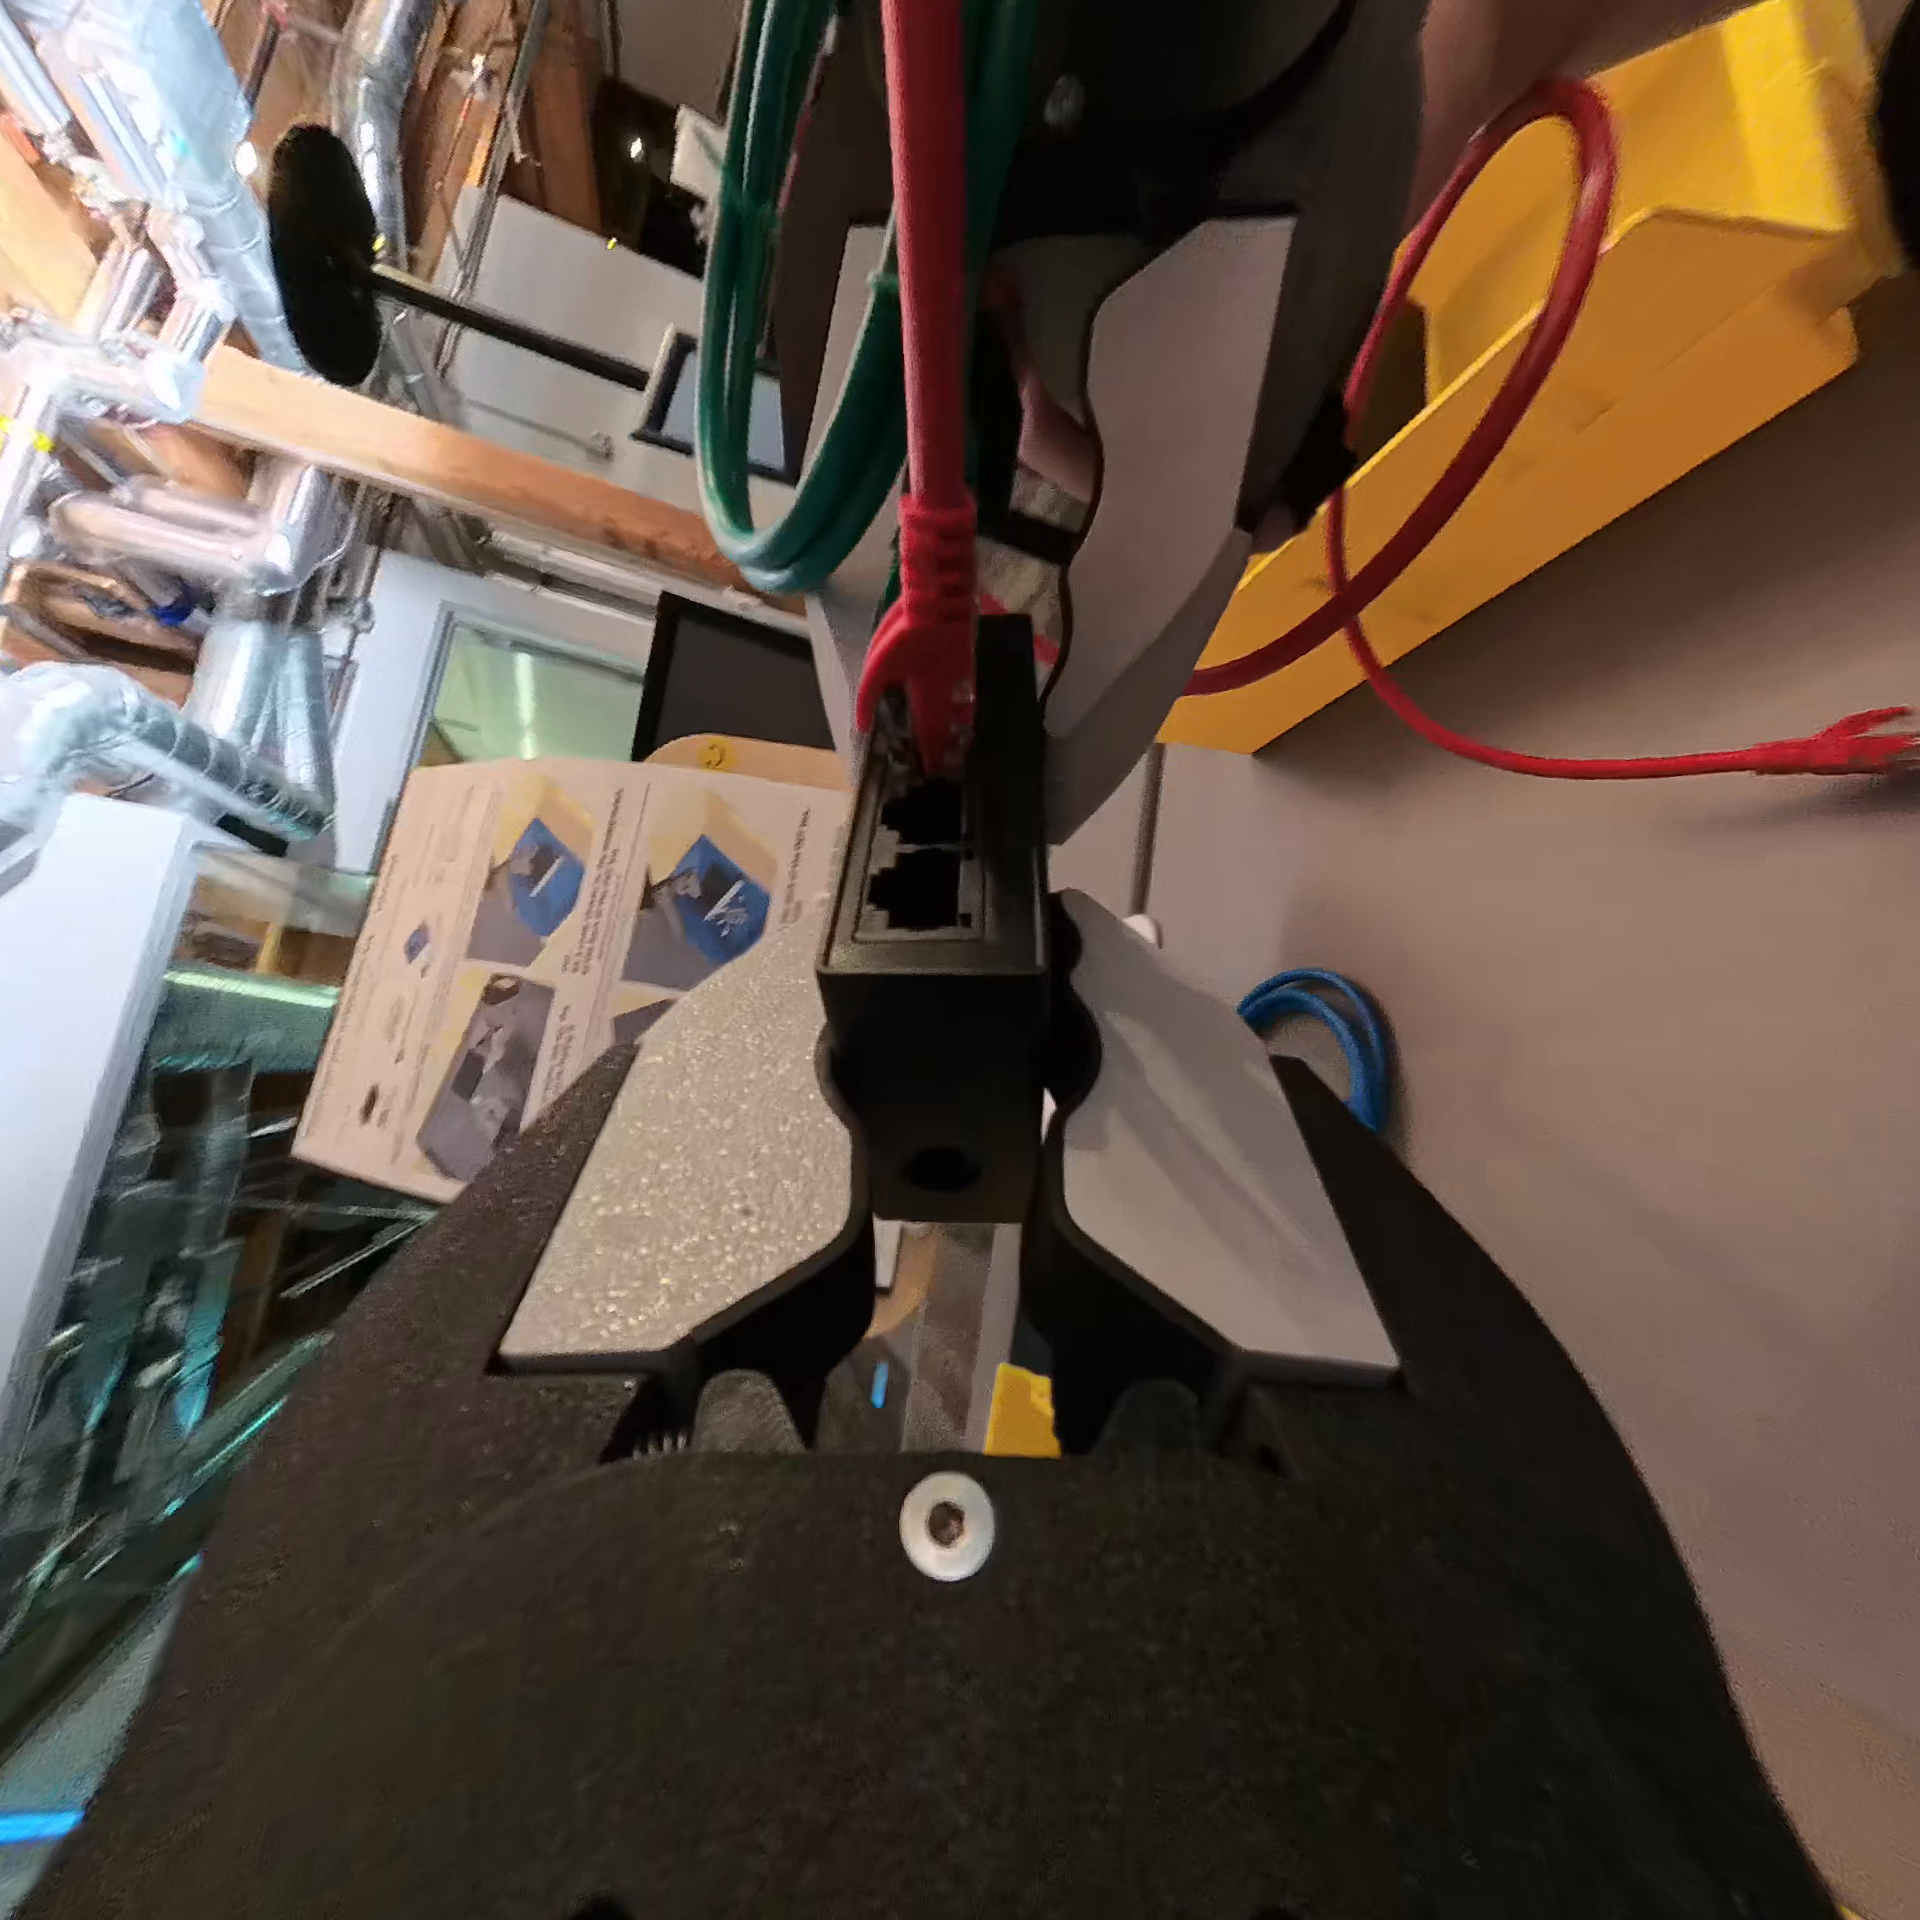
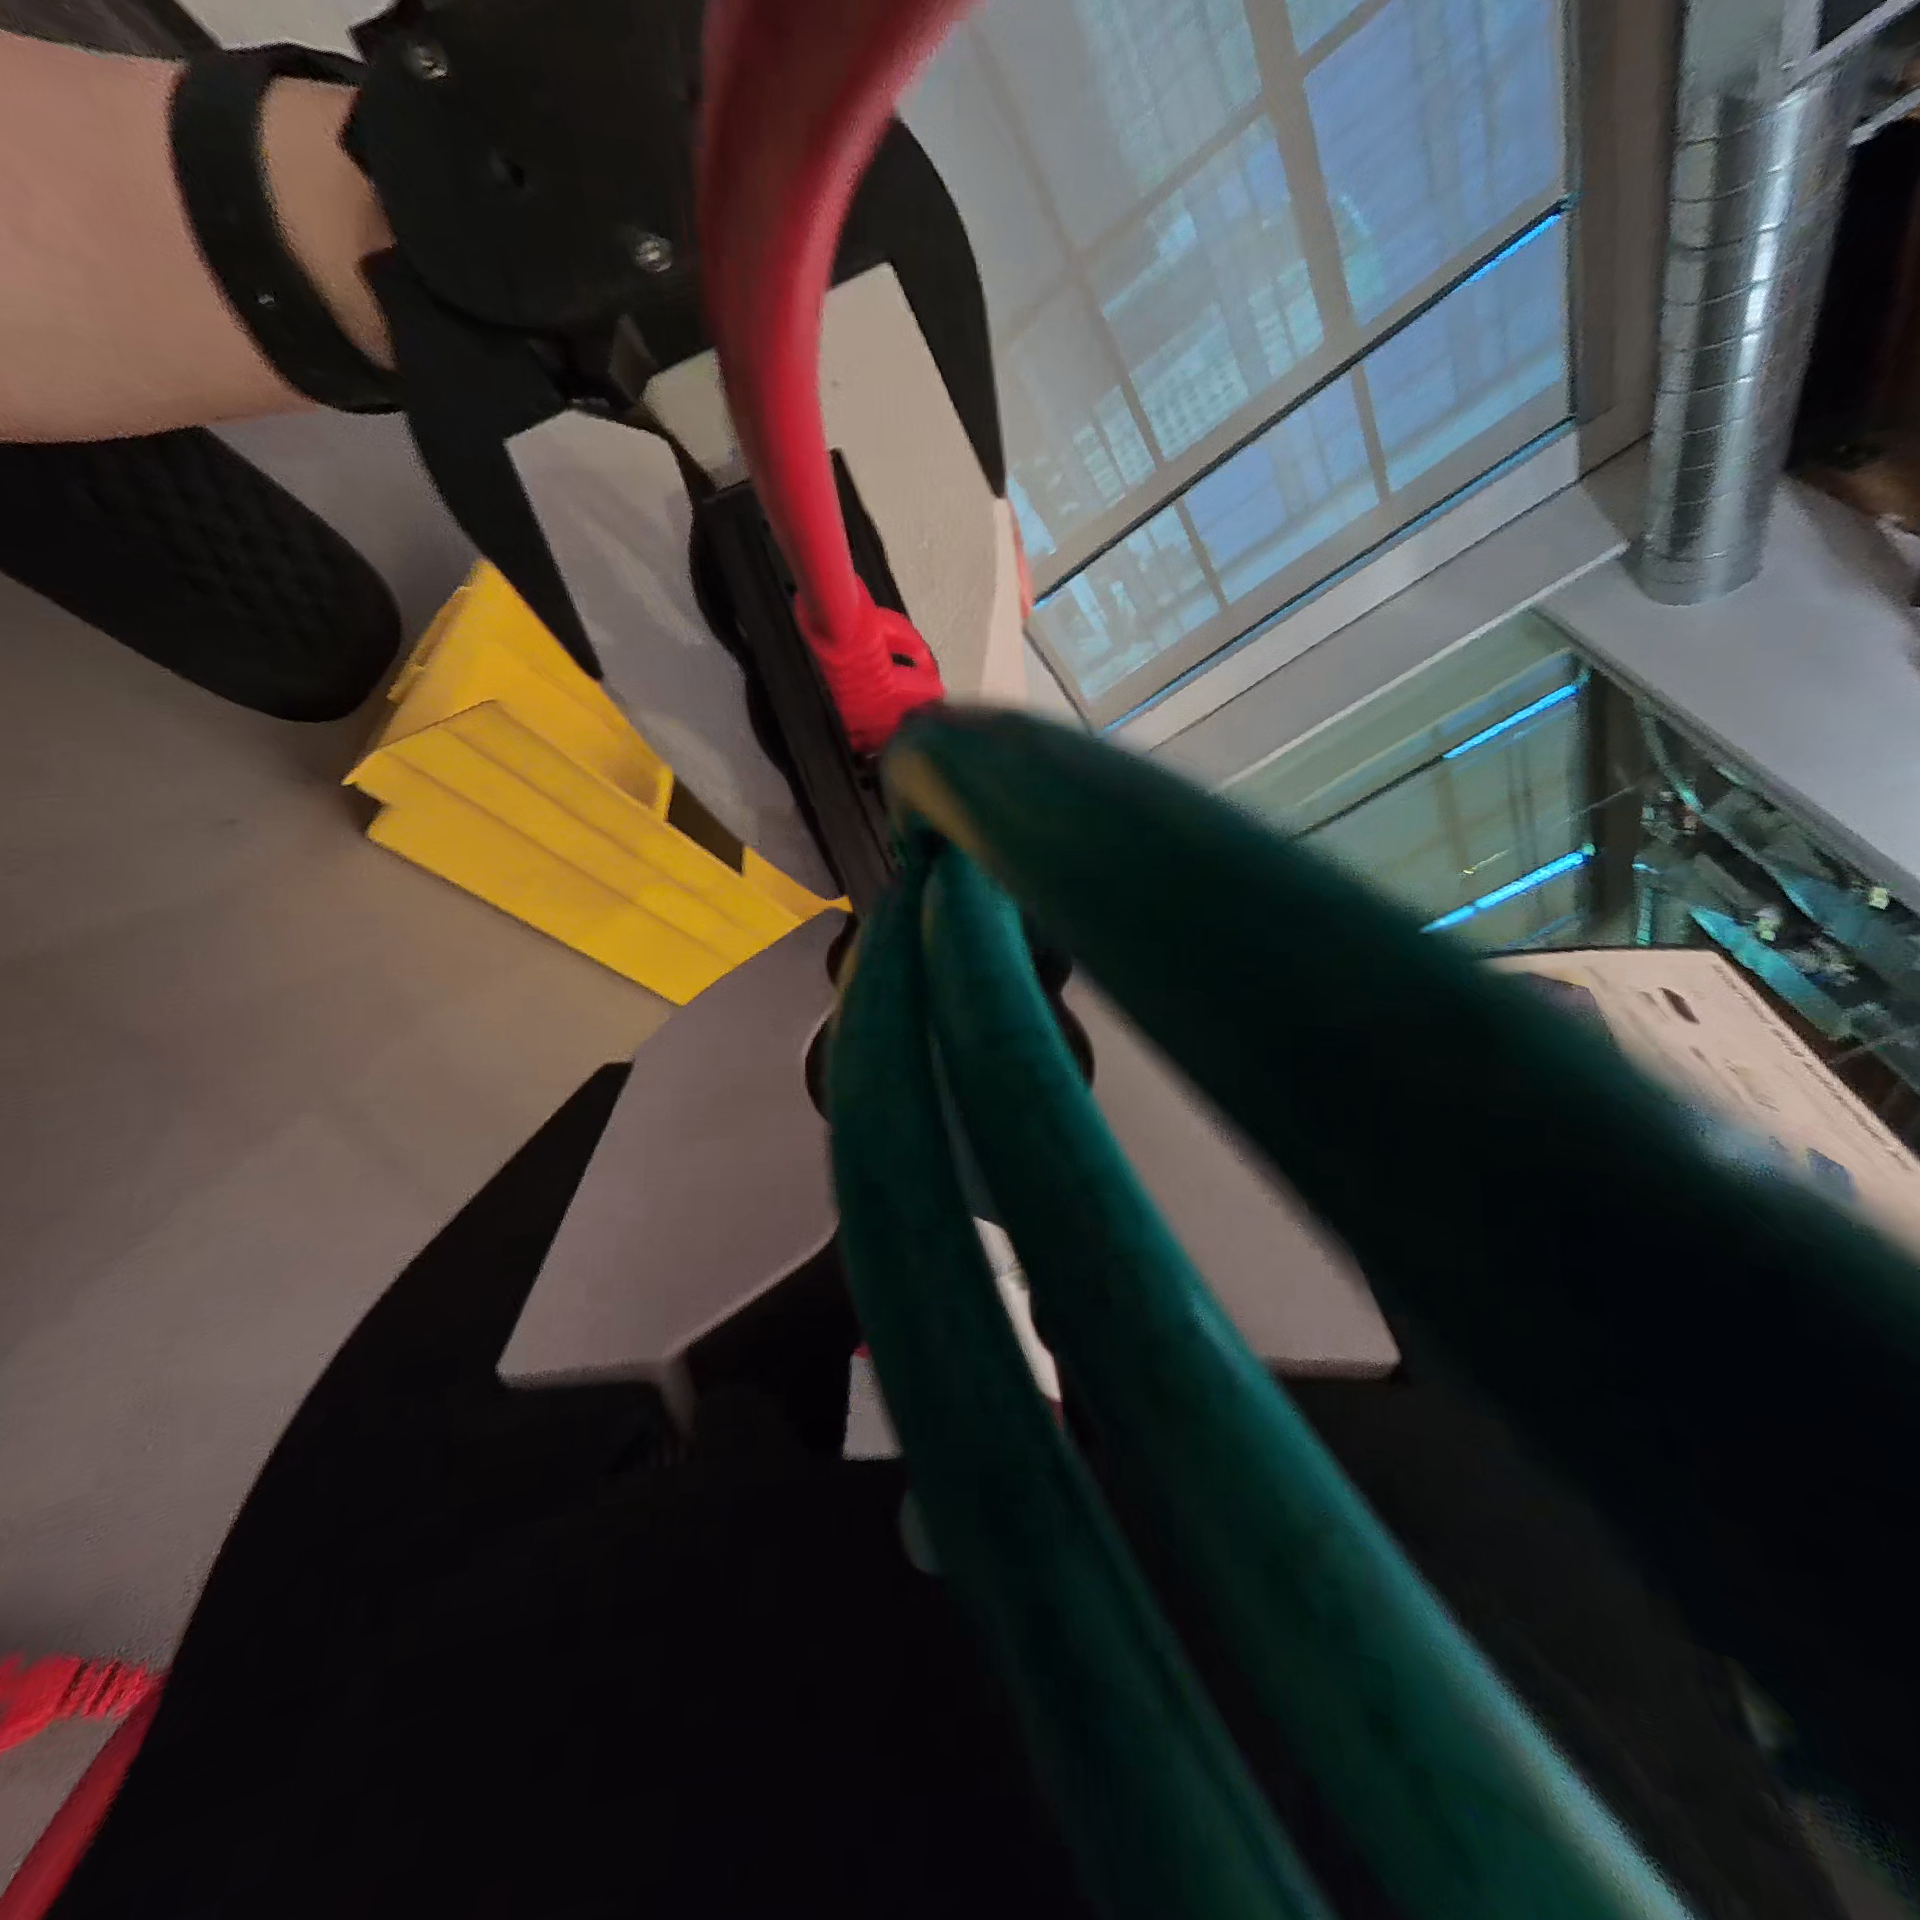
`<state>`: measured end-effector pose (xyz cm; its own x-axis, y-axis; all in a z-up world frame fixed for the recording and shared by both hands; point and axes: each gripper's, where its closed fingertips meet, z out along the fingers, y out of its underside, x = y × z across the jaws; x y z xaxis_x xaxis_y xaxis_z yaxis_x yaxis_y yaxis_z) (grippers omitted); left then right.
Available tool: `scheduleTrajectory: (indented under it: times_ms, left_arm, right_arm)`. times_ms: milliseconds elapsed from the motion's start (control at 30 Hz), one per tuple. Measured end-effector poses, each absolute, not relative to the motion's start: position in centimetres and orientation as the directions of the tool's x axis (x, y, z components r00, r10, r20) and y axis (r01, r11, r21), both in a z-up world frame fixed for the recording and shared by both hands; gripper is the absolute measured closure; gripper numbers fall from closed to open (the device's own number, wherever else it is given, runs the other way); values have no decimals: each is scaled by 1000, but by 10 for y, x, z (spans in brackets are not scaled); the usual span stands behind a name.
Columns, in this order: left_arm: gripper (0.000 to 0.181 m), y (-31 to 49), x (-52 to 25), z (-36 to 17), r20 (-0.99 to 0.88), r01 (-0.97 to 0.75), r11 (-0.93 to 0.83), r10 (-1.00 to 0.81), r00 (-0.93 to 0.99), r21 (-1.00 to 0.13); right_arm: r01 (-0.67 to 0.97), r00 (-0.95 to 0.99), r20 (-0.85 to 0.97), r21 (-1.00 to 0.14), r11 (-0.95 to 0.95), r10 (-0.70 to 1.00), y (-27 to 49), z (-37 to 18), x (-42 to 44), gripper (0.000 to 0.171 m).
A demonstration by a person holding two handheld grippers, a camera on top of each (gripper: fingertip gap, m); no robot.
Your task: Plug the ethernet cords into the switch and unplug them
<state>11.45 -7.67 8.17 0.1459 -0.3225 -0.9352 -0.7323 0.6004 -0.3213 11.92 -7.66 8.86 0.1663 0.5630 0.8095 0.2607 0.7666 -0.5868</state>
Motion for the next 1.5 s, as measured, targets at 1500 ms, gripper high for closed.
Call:
scheduleTrajectory:
  times_ms: [1500]
  left_arm:
    - [151, -60, -36, 179, -857, -782, 476, 103, 504, -403]
  right_arm:
    - [264, 560, 25, -953, -150, 828, 42, -9, 106, 159]
